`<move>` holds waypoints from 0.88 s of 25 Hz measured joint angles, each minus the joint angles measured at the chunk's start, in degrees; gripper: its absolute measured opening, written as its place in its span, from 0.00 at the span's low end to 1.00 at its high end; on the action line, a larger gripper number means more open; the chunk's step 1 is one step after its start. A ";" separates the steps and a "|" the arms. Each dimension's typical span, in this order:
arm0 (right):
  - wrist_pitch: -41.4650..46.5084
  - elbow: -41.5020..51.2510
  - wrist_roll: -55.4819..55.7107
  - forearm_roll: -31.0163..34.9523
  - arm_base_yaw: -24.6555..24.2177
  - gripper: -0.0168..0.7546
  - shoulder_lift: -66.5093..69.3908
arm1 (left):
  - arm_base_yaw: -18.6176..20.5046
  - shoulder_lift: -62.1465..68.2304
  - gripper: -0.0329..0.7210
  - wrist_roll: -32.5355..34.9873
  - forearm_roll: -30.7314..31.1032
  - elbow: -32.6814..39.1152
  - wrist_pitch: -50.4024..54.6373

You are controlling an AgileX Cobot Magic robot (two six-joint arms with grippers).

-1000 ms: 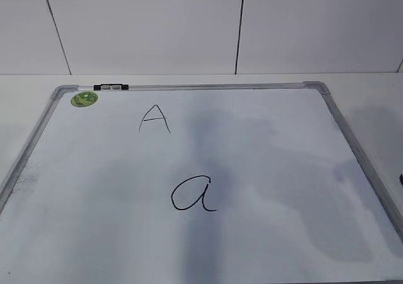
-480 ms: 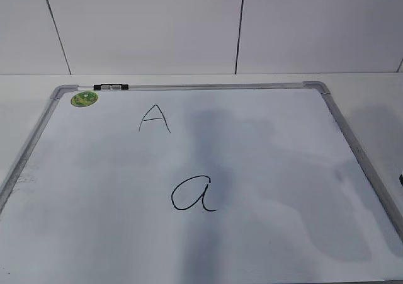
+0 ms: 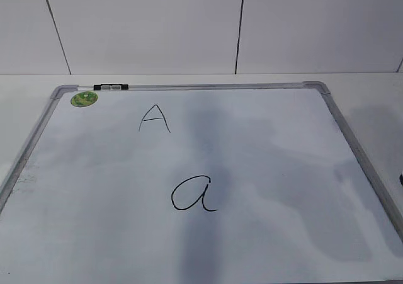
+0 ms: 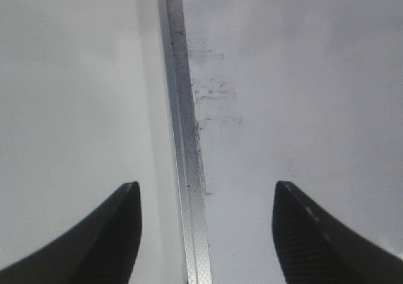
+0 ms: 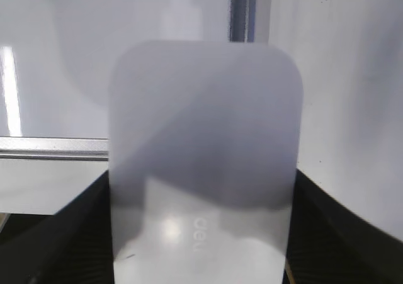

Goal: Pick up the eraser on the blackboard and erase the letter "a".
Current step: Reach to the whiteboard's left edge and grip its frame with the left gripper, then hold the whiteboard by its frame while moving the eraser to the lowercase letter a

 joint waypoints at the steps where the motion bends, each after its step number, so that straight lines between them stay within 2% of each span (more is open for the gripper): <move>1: 0.00 0.00 0.00 0.00 0.00 0.72 0.00 | 0.00 1.62 0.67 0.08 0.00 -0.76 0.00; 7: 0.00 0.00 0.00 0.00 0.00 0.72 0.00 | 0.00 9.88 0.58 0.21 0.00 -5.52 0.32; 15: 0.00 0.00 0.00 0.00 0.00 0.72 0.00 | 0.00 19.26 0.46 0.21 0.00 -13.70 6.44; 22: 0.00 0.00 0.00 0.00 0.00 0.72 0.00 | 0.21 23.88 0.43 0.21 0.25 -17.50 10.06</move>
